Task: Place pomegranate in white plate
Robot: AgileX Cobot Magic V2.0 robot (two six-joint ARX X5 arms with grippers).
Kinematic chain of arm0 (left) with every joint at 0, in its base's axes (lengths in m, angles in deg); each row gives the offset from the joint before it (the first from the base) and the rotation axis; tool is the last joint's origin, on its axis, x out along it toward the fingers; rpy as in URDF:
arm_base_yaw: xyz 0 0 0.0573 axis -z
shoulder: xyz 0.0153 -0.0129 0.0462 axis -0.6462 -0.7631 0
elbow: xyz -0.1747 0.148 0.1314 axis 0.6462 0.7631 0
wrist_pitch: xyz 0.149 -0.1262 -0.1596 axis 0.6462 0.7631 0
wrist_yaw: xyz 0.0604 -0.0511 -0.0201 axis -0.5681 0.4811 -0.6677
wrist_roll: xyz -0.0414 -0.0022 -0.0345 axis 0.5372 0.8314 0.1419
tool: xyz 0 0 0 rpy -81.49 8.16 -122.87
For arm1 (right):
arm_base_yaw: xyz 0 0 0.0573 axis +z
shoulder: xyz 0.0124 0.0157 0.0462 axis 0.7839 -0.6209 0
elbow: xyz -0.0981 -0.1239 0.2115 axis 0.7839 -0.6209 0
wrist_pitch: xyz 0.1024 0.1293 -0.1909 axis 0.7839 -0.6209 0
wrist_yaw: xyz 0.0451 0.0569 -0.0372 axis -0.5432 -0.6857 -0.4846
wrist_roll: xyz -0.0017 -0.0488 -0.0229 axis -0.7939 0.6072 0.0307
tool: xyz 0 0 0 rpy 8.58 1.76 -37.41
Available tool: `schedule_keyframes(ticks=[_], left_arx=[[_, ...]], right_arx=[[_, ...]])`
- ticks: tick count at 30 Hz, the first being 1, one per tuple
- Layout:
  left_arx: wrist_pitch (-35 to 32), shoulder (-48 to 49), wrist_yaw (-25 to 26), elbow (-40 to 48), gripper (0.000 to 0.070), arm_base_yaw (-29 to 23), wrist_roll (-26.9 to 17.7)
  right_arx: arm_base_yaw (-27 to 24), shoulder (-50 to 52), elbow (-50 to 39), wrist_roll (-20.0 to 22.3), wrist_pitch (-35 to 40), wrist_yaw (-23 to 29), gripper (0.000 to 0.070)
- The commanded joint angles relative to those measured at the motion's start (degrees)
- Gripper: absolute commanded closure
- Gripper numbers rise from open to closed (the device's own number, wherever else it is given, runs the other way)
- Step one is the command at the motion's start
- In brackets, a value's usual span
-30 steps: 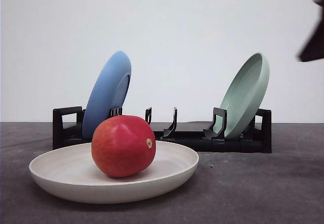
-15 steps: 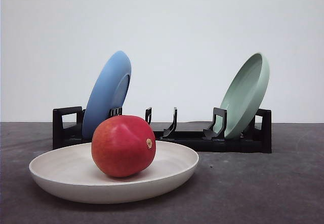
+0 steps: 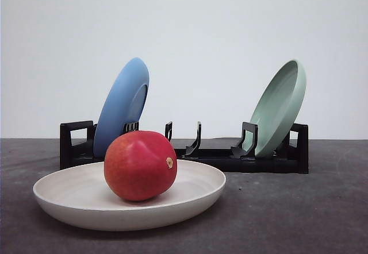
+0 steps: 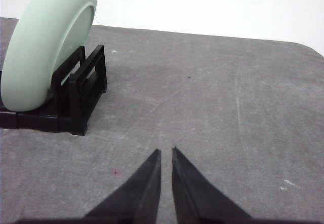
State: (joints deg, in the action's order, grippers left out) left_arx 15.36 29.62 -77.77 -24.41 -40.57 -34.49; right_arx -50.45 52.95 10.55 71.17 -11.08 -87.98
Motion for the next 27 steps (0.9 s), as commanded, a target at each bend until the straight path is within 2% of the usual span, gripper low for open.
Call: schedule_keyframes(ticks=[1, 27], left_arx=[[-0.1, 0.0, -0.1, 0.5, 0.07, 0.0, 0.2], [-0.1, 0.0, -0.1, 0.5, 0.07, 0.0, 0.2]], right_arx=[[0.1, 0.1, -0.2, -0.1, 0.6, 0.0, 0.0665], [0.1, 0.1, -0.2, -0.1, 0.6, 0.0, 0.0665]])
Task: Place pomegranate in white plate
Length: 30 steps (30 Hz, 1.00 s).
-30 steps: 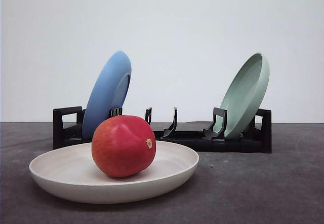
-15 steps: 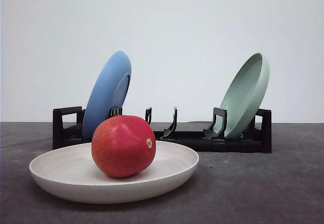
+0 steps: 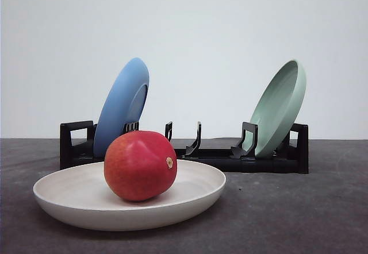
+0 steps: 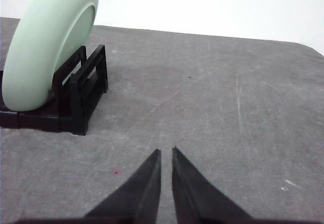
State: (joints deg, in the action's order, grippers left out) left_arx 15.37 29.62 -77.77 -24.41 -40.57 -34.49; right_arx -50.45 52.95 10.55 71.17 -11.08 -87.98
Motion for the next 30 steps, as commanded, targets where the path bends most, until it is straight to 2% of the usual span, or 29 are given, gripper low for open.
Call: schedule_keyframes(ticks=[1, 30], left_arx=[[-0.1, 0.0, -0.1, 0.5, 0.07, 0.0, 0.2], [-0.1, 0.0, -0.1, 0.5, 0.07, 0.0, 0.2]], right_arx=[[0.1, 0.1, -0.2, -0.1, 0.6, 0.0, 0.0665], [0.1, 0.1, -0.2, -0.1, 0.6, 0.0, 0.0665]])
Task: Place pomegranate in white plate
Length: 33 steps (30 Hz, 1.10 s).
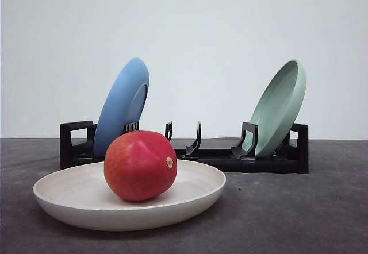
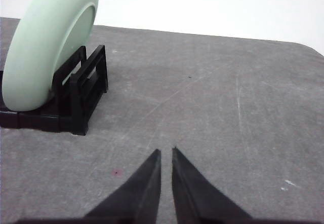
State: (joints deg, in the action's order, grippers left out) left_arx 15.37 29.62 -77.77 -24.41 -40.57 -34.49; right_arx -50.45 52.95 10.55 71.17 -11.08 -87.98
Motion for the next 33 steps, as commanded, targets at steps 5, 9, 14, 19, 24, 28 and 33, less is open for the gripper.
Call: schedule_keyframes(ticks=[5, 9, 14, 19, 24, 28, 33], left_arx=[[-0.1, 0.0, -0.1, 0.5, 0.07, 0.0, 0.2], [-0.1, 0.0, -0.1, 0.5, 0.07, 0.0, 0.2], [-0.1, 0.0, -0.1, 0.5, 0.07, 0.0, 0.2], [-0.1, 0.0, -0.1, 0.5, 0.07, 0.0, 0.2], [-0.1, 0.0, -0.1, 0.5, 0.07, 0.0, 0.2], [-0.1, 0.0, -0.1, 0.5, 0.07, 0.0, 0.2], [-0.1, 0.0, -0.1, 0.5, 0.07, 0.0, 0.2]], right_arx=[[0.1, 0.1, -0.2, -0.1, 0.6, 0.0, 0.0665], [0.1, 0.1, -0.2, -0.1, 0.6, 0.0, 0.0665], [0.1, 0.1, -0.2, -0.1, 0.6, 0.0, 0.0665], [0.1, 0.1, -0.2, -0.1, 0.6, 0.0, 0.0665], [0.1, 0.1, -0.2, -0.1, 0.6, 0.0, 0.0665], [0.1, 0.1, -0.2, -0.1, 0.6, 0.0, 0.0665], [0.1, 0.1, -0.2, -0.1, 0.6, 0.0, 0.0665]])
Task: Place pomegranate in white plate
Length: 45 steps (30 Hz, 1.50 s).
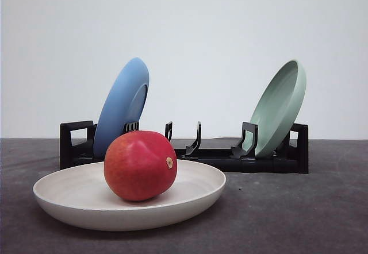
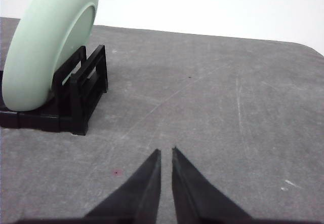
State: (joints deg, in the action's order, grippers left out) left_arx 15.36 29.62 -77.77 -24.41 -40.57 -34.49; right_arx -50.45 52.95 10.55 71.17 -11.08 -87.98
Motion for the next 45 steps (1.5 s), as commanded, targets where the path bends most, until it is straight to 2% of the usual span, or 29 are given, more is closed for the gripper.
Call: schedule_keyframes(ticks=[1, 45], left_arx=[[-0.1, 0.0, -0.1, 0.5, 0.07, 0.0, 0.2], [-0.1, 0.0, -0.1, 0.5, 0.07, 0.0, 0.2]], right_arx=[[0.1, 0.1, -0.2, -0.1, 0.6, 0.0, 0.0665], [0.1, 0.1, -0.2, -0.1, 0.6, 0.0, 0.0665]])
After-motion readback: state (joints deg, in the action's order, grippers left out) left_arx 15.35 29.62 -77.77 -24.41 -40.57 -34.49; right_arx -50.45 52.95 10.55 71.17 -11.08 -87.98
